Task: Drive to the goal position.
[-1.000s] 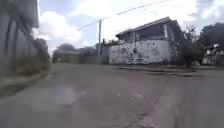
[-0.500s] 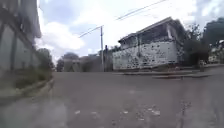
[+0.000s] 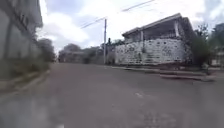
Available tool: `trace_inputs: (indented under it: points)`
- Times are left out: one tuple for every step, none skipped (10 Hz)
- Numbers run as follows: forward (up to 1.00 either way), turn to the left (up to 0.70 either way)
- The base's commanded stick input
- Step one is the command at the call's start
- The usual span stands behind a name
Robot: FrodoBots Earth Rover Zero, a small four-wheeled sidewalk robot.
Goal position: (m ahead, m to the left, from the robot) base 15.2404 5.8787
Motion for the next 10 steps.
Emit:
trace_inputs:
  points:
    - [1.0,0.36]
    - [1.0,0.37]
    - [1.0,0.32]
    - [1.0,0.13]
    - [1.0,0.02]
    - [1.0,0.0]
    - [1.0,0.0]
    - [1.0,0.0]
    - [1.0,0.0]
    - [1.0,0.0]
